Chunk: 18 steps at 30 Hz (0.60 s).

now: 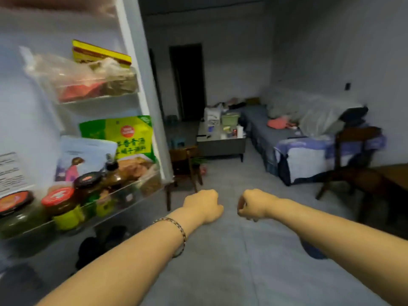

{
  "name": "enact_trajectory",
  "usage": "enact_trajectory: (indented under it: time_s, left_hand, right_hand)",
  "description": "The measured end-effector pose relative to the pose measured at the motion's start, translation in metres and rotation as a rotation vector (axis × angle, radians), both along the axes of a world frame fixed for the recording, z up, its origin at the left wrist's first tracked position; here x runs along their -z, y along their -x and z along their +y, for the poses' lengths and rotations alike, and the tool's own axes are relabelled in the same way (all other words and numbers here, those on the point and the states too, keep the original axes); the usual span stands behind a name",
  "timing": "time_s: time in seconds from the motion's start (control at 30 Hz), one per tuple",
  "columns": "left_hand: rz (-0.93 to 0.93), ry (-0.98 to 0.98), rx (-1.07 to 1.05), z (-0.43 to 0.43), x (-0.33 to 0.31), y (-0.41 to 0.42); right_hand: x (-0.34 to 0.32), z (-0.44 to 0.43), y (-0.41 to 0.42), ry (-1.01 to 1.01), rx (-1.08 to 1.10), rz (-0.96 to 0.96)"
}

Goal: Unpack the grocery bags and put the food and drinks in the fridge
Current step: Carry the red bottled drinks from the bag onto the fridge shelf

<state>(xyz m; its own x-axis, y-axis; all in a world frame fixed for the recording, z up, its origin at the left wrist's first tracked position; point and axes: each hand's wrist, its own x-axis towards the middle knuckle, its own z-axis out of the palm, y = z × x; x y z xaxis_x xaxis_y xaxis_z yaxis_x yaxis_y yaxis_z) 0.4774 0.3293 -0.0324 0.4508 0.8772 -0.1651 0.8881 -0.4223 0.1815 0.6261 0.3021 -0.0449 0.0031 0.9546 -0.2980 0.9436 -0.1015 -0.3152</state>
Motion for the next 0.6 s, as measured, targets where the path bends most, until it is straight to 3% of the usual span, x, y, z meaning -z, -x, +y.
enact_trajectory:
  time_s: [0.33,0.6]
  left_hand:
    - [0.051,0.099,0.543,-0.105,0.057,-0.378]
    - [0.055,0.126,0.864,-0.185,0.084,-0.604]
  right_hand:
    - [0.049,-0.178,-0.344,0.091,0.528,-0.058]
    - [0.08,-0.294,-0.537,0.124,0.884,-0.02]
